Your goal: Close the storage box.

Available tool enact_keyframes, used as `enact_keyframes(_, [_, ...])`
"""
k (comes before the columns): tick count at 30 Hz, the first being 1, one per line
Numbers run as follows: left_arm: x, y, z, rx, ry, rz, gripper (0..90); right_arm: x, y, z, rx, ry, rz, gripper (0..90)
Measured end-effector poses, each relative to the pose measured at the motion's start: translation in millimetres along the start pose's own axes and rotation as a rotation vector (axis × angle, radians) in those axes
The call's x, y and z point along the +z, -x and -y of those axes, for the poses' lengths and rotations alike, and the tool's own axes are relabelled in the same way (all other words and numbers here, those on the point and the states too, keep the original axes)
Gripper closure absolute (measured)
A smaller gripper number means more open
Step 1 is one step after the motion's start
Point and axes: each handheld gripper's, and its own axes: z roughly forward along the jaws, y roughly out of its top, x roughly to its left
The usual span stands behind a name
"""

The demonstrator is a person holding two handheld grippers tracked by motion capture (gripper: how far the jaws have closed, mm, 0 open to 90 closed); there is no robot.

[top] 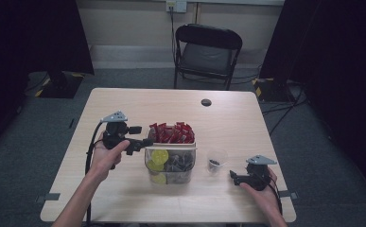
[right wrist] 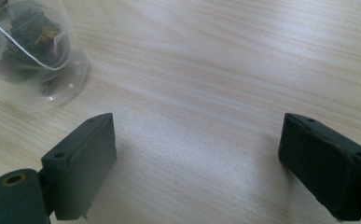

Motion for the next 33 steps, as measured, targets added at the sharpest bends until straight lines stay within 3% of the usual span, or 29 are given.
enact_keyframes(8, [2.0, 4.4, 3.8, 0.001, -0.010, 0.012, 16.0, -0.3, -0.2, 0.2, 0.002, -0.001, -0.001, 10.7])
enact_keyframes(17, [-0.7, 5.6, 12.3, 0.032, -0.050, -0.005, 16.0, -0.3, -0.1, 0.2, 0.001, -0.001, -0.001, 10.7])
enact_keyframes(33, [-3.8, 8.9, 20.4, 0.031, -0.057, 0.003, 15.7, -0.7, -0.3, 0.5, 0.001, -0.002, 0.001, 10.8])
